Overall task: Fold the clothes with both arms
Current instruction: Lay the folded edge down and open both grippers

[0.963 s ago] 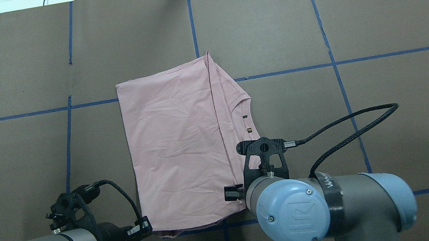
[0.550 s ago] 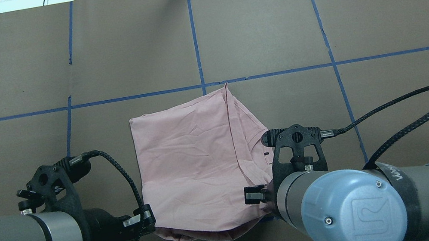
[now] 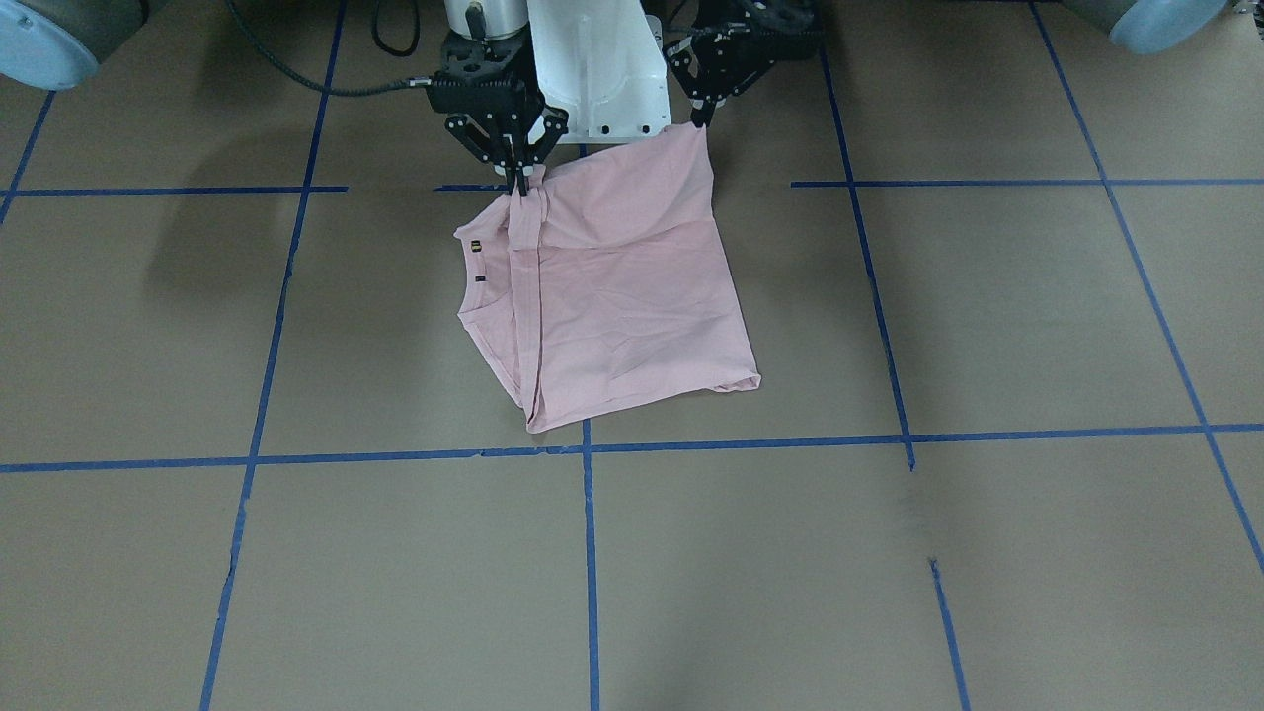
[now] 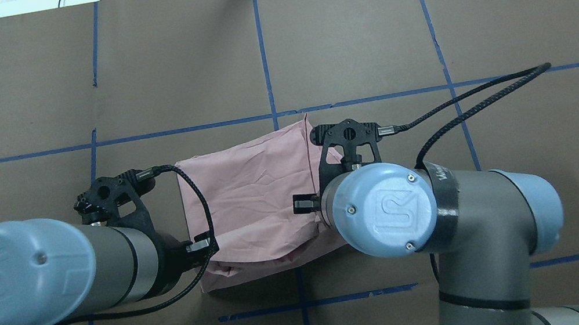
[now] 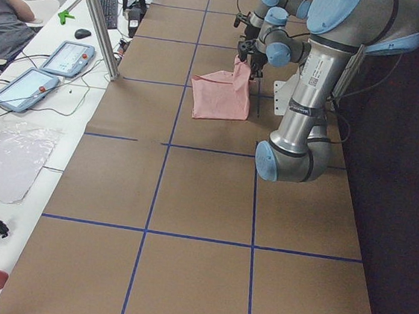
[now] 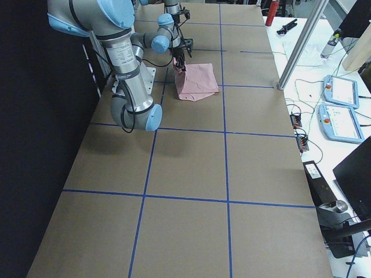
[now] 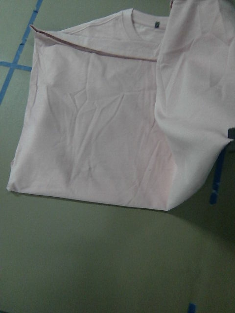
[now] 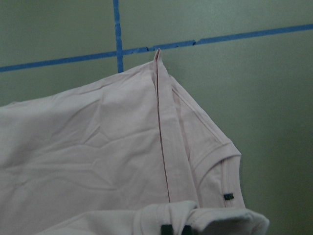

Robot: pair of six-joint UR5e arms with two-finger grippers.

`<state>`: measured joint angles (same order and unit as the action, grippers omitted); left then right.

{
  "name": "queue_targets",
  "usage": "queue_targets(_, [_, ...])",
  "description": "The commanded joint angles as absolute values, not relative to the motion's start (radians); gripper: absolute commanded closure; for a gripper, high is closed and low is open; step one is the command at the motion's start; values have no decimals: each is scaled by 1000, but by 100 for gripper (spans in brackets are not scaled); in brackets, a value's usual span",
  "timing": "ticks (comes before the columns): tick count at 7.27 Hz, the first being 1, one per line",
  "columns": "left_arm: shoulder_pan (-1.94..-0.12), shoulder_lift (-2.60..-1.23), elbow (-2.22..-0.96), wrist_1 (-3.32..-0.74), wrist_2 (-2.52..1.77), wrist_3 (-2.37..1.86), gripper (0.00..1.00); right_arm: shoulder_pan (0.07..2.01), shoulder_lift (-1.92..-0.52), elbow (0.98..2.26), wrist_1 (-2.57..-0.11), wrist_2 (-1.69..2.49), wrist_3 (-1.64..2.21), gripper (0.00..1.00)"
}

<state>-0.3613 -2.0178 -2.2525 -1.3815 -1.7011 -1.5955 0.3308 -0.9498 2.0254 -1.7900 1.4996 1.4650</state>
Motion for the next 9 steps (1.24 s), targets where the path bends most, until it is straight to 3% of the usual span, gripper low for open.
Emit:
queue_targets(1, [-429,-2019,-2133,-1477,-1701,-1515,100,403,-879,1874,-1736,1525,1434,100])
queue_targets(3, [-506,-2020,-2050,-1534,-1704,-1429,100,439,-816,1765,-1709,1526,1419,100])
queue_targets(4, [-561,-2022,-1969,-1596,-1706,-1375,100,477,-774,1618,-1604,1552,1382,94])
queue_targets(5, [-628,-2040,-1863,-1664,-1709,-1318,91,536,-687,1407,-1488,1590,1330,62])
queue_targets(6, [-705,-2089,-1718,-1734,-1710,-1207,2,596,-595,1215,-1424,1621,1265,1])
queue_targets(7, [-800,-2117,-1609,-1803,-1718,-1055,0,679,-568,1153,-1407,1719,1161,0])
queue_targets(9, [-911,-2109,-1578,-1827,-1853,-829,0,762,-572,1152,-1411,1814,1040,0])
